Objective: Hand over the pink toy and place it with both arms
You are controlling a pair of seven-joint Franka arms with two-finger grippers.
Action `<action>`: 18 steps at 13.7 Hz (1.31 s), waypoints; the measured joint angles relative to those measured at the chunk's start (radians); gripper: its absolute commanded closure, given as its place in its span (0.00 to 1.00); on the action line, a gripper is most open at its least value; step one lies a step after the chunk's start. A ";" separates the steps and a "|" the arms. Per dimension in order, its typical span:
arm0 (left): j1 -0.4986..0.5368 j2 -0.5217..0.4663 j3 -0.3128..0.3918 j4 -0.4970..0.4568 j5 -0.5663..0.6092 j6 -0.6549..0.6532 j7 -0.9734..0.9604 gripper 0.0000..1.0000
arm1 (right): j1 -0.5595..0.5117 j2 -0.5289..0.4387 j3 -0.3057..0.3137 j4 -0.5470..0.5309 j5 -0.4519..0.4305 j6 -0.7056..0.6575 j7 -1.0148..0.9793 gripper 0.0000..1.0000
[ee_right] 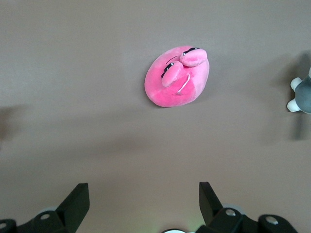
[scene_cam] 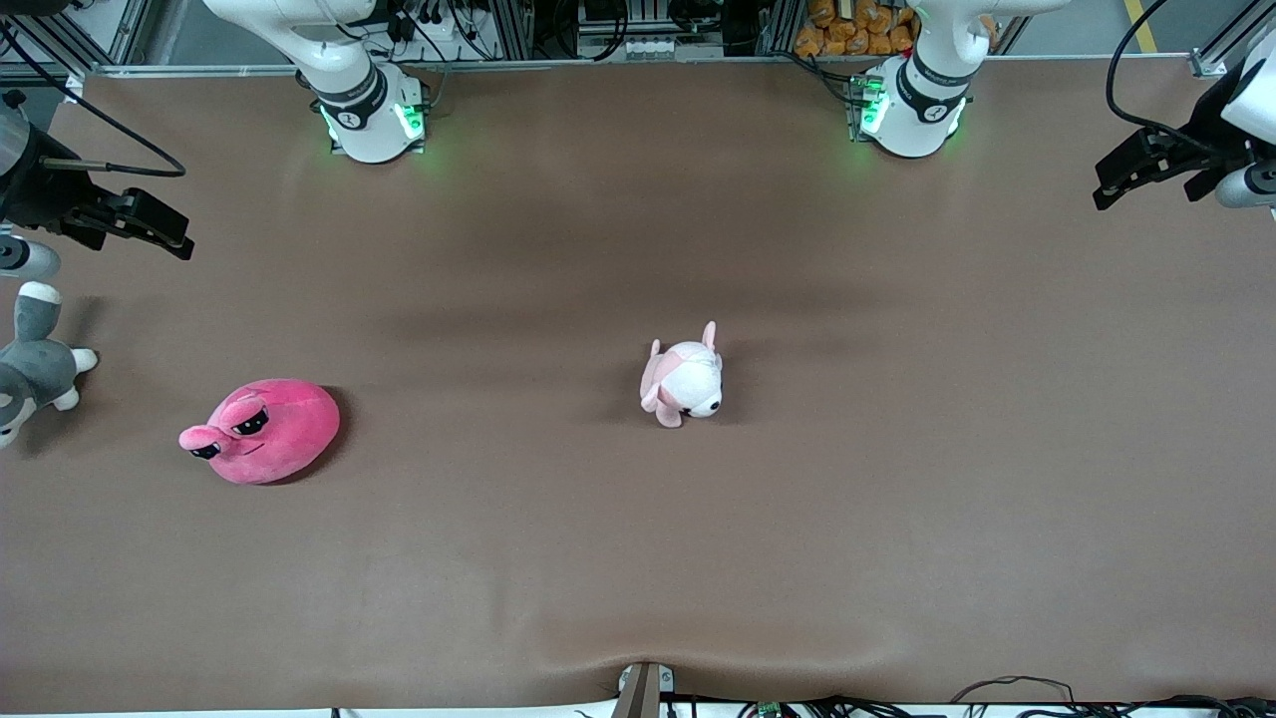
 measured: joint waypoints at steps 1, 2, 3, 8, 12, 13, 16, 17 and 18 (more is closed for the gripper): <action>-0.005 0.009 0.000 0.010 0.004 -0.002 0.001 0.00 | 0.000 0.000 0.000 0.000 0.000 0.000 0.000 0.00; -0.012 0.018 0.000 0.021 0.007 -0.009 0.001 0.00 | -0.001 0.001 0.000 0.000 0.000 0.000 0.000 0.00; -0.019 0.030 -0.001 0.036 0.008 -0.022 0.001 0.00 | -0.002 0.001 0.000 0.000 0.000 0.000 0.000 0.00; -0.025 0.093 -0.001 0.113 0.008 -0.073 0.001 0.00 | -0.004 0.005 -0.001 0.000 0.000 0.000 0.000 0.00; -0.025 0.097 0.000 0.122 0.010 -0.087 0.001 0.00 | -0.005 0.007 -0.001 0.000 0.000 0.000 0.000 0.00; -0.025 0.097 0.000 0.123 0.010 -0.091 0.001 0.00 | -0.005 0.008 -0.001 0.000 0.000 0.000 0.000 0.00; -0.024 0.097 0.001 0.125 0.010 -0.095 0.001 0.00 | -0.008 0.008 -0.002 0.000 0.000 0.000 0.000 0.00; -0.024 0.097 0.001 0.125 0.010 -0.100 0.001 0.00 | -0.010 0.009 -0.003 -0.001 0.000 0.000 0.000 0.00; -0.024 0.097 0.001 0.126 0.010 -0.104 0.001 0.00 | -0.011 0.009 -0.003 -0.002 0.000 -0.001 0.000 0.00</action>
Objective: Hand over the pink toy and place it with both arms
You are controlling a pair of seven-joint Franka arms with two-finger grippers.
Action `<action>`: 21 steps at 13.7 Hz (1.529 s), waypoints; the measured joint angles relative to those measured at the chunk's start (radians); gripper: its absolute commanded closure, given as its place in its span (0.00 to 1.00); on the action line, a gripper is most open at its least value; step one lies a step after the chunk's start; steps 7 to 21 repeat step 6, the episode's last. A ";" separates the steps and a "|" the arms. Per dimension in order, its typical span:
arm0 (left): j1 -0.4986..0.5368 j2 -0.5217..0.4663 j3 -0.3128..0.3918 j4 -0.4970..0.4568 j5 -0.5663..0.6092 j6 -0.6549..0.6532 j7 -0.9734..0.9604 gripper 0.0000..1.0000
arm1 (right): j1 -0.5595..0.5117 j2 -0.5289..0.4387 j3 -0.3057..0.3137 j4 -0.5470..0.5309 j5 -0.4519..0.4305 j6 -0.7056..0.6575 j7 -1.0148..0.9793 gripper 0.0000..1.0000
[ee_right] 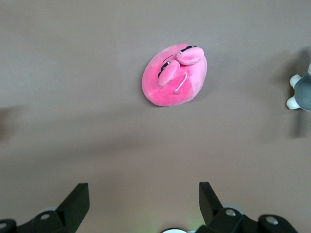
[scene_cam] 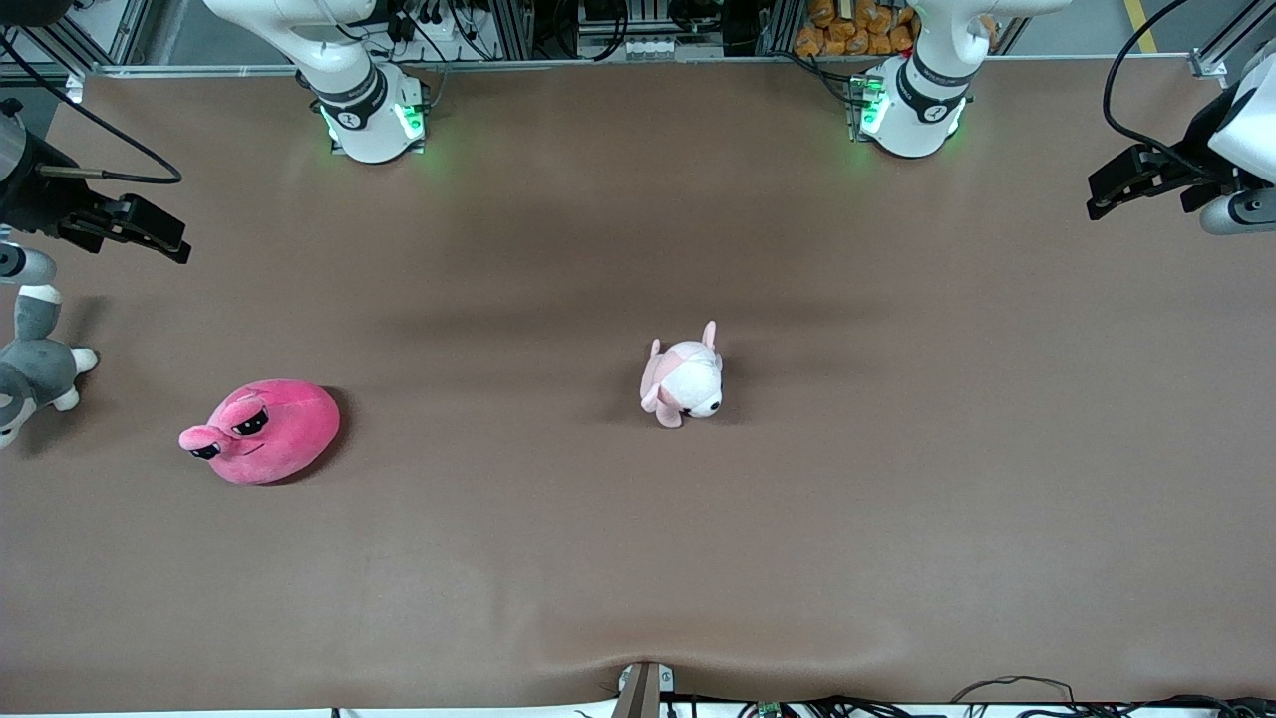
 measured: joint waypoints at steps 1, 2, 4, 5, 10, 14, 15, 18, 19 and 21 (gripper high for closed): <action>0.000 0.000 0.000 0.001 0.000 -0.005 0.000 0.00 | -0.001 0.001 -0.001 -0.001 0.000 0.000 0.000 0.00; 0.000 0.000 0.000 0.001 0.000 -0.009 0.000 0.00 | -0.003 0.001 -0.002 -0.002 0.000 0.000 0.000 0.00; 0.000 0.000 0.000 0.002 0.000 -0.014 0.000 0.00 | -0.004 0.002 -0.004 -0.003 0.000 0.000 0.000 0.00; 0.000 0.000 0.000 0.002 0.000 -0.019 0.000 0.00 | -0.006 0.002 -0.004 -0.003 0.000 0.000 0.000 0.00; 0.000 0.000 0.000 0.003 0.000 -0.023 0.000 0.00 | -0.007 0.002 -0.005 -0.003 0.000 0.000 0.000 0.00; 0.000 0.000 0.000 0.003 0.000 -0.023 0.000 0.00 | -0.007 0.002 -0.005 -0.003 0.000 0.000 0.000 0.00; 0.000 0.000 0.000 0.003 0.000 -0.023 0.000 0.00 | -0.007 0.002 -0.005 -0.003 0.000 0.000 0.000 0.00; 0.000 0.000 0.000 0.003 0.000 -0.023 0.000 0.00 | -0.007 0.002 -0.005 -0.003 0.000 0.000 0.000 0.00; 0.000 0.000 0.000 0.003 0.000 -0.023 0.000 0.00 | -0.007 0.002 -0.005 -0.003 0.000 0.000 0.000 0.00; 0.000 0.000 0.000 0.003 0.000 -0.023 0.000 0.00 | -0.007 0.002 -0.005 -0.003 0.000 0.000 0.000 0.00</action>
